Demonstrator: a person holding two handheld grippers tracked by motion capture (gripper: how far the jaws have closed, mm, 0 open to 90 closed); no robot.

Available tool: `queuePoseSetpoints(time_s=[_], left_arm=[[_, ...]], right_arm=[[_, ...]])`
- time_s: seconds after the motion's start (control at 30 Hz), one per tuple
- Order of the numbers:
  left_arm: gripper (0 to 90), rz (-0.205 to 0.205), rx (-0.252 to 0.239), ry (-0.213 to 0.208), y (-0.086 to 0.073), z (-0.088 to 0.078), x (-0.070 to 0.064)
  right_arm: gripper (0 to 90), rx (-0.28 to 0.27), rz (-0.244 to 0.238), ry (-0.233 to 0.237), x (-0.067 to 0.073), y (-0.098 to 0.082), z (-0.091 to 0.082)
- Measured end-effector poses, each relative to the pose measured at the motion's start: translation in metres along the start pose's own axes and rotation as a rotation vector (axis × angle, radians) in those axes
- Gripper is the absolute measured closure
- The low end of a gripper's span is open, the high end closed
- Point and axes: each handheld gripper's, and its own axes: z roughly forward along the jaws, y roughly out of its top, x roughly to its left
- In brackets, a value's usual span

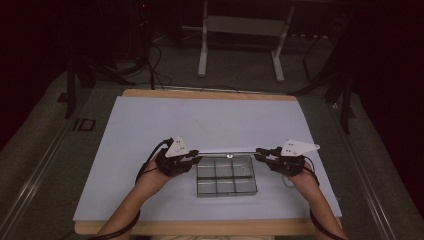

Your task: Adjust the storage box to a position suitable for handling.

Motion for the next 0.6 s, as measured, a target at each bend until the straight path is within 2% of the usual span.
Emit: queuePoseSetpoints(time_s=[0.23, 0.4, 0.6], left_arm=[[74.3, -0.034, -0.006, 0.012, 0.000, 0.003, 0.005], [75.9, -0.068, -0.015, 0.024, 0.001, 0.006, 0.009], [78.0, -0.088, -0.021, 0.036, 0.001, 0.009, 0.012]], right_arm=[[78.2, -0.004, 0.015, -0.030, -0.002, 0.001, 0.007], [80.0, -0.032, 0.052, -0.062, -0.004, 0.000, 0.011], [79.7, -0.052, 0.082, -0.073, -0.006, -0.002, 0.016]])
